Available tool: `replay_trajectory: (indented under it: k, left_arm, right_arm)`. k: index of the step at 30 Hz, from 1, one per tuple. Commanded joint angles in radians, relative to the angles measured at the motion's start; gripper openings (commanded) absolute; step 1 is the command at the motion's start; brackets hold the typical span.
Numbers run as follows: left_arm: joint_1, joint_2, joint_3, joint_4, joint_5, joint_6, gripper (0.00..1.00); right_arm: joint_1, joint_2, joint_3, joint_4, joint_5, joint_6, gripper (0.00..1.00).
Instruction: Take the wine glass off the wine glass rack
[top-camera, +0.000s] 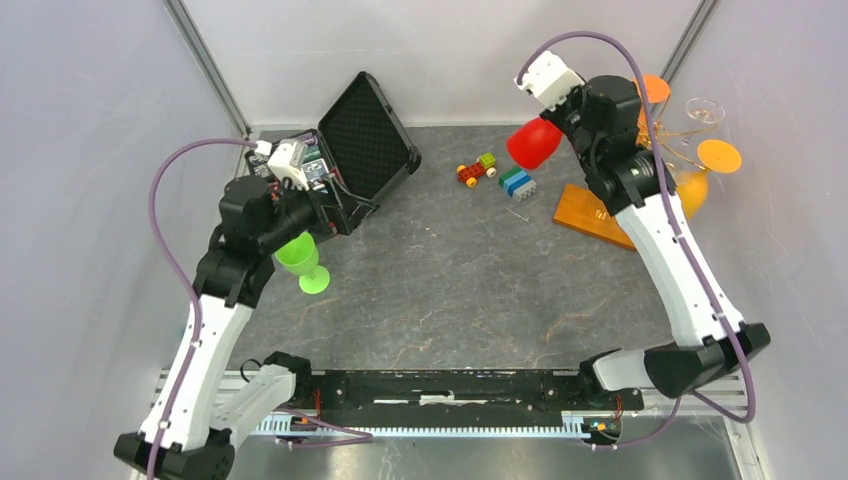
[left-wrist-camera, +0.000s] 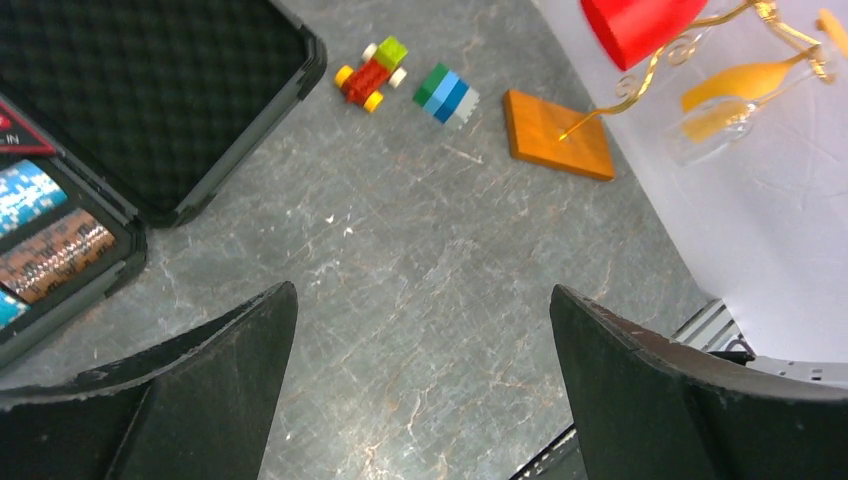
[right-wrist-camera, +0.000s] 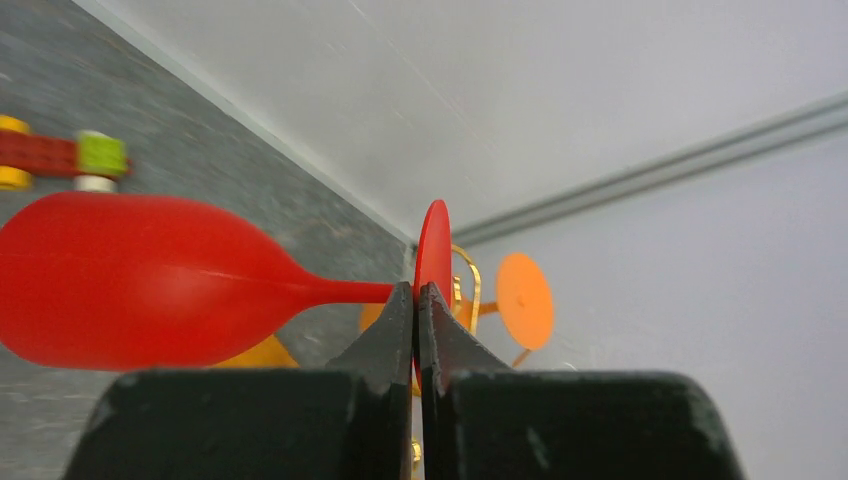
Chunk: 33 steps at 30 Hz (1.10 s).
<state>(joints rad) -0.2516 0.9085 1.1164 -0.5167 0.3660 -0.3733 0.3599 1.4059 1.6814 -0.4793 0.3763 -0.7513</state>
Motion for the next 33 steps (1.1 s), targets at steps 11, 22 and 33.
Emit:
replay_trajectory:
  k: [11,22,33]
  left_arm:
    - [-0.009,-0.121,-0.124,0.398,0.331,-0.378,1.0]
    - [-0.326,-0.006,-0.227,0.51,0.01,-0.499,0.99]
    - [-0.425,0.025,-0.223,0.514,-0.225,-0.534,0.77]
  right_arm:
    - [0.015,-0.39,-0.587,0.522,-0.594,0.766,0.0]
    - [0.086,-0.485,-0.939,0.878,-0.573,1.086,0.0]
    - [0.088,-0.46,-0.96,0.904,-0.543,1.137,0.0]
